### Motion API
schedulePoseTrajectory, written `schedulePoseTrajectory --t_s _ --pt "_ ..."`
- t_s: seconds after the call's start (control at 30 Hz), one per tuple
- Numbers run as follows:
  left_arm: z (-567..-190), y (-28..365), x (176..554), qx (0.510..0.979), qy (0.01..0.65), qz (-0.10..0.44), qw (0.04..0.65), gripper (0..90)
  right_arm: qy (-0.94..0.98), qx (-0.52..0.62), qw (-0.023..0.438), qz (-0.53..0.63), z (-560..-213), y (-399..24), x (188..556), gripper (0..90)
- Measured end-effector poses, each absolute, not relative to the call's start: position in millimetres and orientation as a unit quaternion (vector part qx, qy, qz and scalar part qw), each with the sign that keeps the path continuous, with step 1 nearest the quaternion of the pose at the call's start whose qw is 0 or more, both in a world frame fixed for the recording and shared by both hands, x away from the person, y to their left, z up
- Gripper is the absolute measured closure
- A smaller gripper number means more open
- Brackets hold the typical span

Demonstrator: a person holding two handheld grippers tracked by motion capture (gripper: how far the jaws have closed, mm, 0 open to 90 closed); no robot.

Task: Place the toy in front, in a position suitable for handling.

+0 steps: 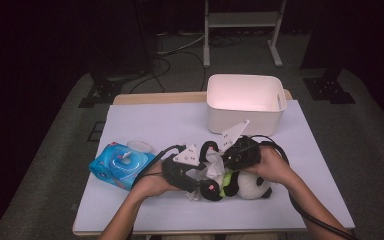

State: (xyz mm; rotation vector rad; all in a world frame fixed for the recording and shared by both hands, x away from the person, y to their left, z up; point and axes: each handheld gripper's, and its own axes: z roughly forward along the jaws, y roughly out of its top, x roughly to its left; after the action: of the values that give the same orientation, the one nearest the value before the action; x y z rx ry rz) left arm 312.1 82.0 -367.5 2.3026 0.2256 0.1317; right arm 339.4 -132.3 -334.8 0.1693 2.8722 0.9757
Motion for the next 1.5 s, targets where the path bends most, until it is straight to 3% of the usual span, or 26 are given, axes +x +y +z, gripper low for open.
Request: schedulePoseTrajectory --t_s 0.2,0.63,0.87,1.2,1.5 --pt "-368.6 81.5 312.3 0.91 0.096 0.059 0.399 40.3 0.946 0.056 0.042 0.316 -335.8 -143.2 331.2 82.3" --pt "-372.1 74.9 312.9 0.916 0.089 0.061 0.386 42.4 0.947 0.029 0.049 0.317 -336.7 -124.5 323.1 82.2" --pt "-370.3 74.2 315.5 0.916 0.096 0.07 0.383 42.8 0.945 0.043 0.063 0.32 -335.5 -138.3 318.6 82.2" --pt "-371.8 72.7 316.7 0.918 0.093 0.071 0.38 43.4 0.936 0.031 0.023 0.351 -356.8 -143.5 297.4 81.7" --pt "-371.0 71.0 316.0 0.917 0.095 0.069 0.381 43.2 0.933 0.043 0.029 0.357 -351.9 -166.3 293.0 81.7"
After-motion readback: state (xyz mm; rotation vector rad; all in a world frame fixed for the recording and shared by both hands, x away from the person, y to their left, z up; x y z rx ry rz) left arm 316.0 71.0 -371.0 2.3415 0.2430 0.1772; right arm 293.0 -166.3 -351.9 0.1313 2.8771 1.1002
